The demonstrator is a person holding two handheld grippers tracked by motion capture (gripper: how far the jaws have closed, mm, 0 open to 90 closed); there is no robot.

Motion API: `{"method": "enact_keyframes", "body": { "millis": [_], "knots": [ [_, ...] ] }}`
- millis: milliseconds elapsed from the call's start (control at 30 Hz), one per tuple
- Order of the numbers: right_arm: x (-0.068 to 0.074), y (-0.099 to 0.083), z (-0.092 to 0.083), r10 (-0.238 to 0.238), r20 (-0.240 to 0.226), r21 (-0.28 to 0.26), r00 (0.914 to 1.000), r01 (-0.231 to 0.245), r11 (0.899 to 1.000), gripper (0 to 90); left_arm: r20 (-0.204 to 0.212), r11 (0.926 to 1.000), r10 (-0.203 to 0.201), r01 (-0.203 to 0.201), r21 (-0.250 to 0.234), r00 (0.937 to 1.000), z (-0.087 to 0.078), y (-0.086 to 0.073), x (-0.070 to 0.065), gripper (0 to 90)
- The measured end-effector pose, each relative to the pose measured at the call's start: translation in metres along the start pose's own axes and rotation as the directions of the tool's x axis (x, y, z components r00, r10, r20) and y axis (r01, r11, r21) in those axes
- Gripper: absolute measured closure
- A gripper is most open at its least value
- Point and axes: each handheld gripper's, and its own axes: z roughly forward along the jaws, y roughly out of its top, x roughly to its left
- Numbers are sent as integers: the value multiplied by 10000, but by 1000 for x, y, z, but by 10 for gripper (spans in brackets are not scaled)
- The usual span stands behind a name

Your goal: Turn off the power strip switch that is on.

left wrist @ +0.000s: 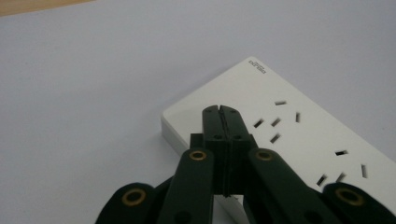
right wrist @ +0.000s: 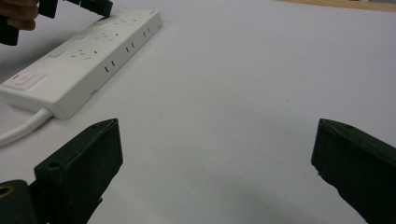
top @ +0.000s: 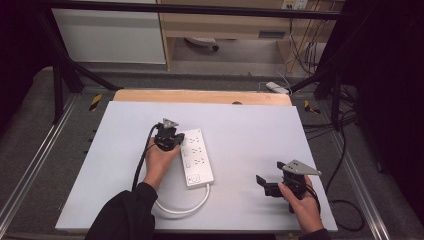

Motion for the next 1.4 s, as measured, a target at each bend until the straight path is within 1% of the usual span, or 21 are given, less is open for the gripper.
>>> {"method": "enact_keyframes", "body": {
  "millis": [167,333,433,533,600,700,800,900,1000,1033,1133,1233,1300,1333,1367,1400],
  "knots": [
    [0,0,0,-31,0,-6,10000,31,10000,24,42,10000,22,-21,-74,10000,1,0,0,900],
    [0,0,0,-46,2,4,10000,46,10000,24,159,10000,-22,23,-88,9999,1,0,-3,900],
    [1,1,-1,-73,-5,-29,10000,73,10000,24,141,10000,-5,6,-80,9999,2,0,-4,900],
    [1,1,-1,-74,1,-27,10000,74,10000,24,134,9999,122,-121,-56,9998,2,1,-3,900],
    [1,1,-1,-81,15,-44,10000,81,10000,24,159,9998,137,-135,-118,9998,1,2,-2,900],
    [1,1,-1,-118,-1,-58,9999,118,9999,24,203,9994,142,-136,-321,9997,0,2,-3,900],
    [1,1,-1,-106,3,-45,9999,106,9999,24,280,9967,199,-177,-789,9994,-1,4,-5,900],
    [0,1,-2,-89,21,-59,10000,90,9999,24,357,9910,285,-236,-1315,9990,-4,7,-6,900],
    [0,1,-2,-91,21,-68,10000,91,9999,24,435,9836,406,-322,-1777,9982,-7,10,-6,900],
    [0,1,-2,-41,14,-69,10000,41,10000,23,409,9808,441,-355,-1917,9982,-8,11,-7,886],
    [-1,0,1,39,12,2,10000,-39,10000,24,254,9756,712,-643,-2099,9971,-9,16,-9,720],
    [-1,0,1,88,0,-21,10000,-88,10000,24,225,9702,743,-670,-2330,9970,-12,22,-12,573],
    [-2,0,1,65,21,-27,10000,-65,10000,24,190,9705,561,-501,-2359,9982,-14,25,-13,468],
    [-2,1,1,24,29,-34,10000,-24,10000,24,171,9723,544,-491,-2284,9984,-15,26,-14,416],
    [-1,1,1,-13,40,-46,10000,13,10000,24,182,9723,572,-516,-2281,9982,-16,27,-15,371],
    [-1,2,1,-70,19,-78,10000,70,9999,24,259,9711,598,-522,-2327,9979,-17,27,-16,345]
  ]
}}
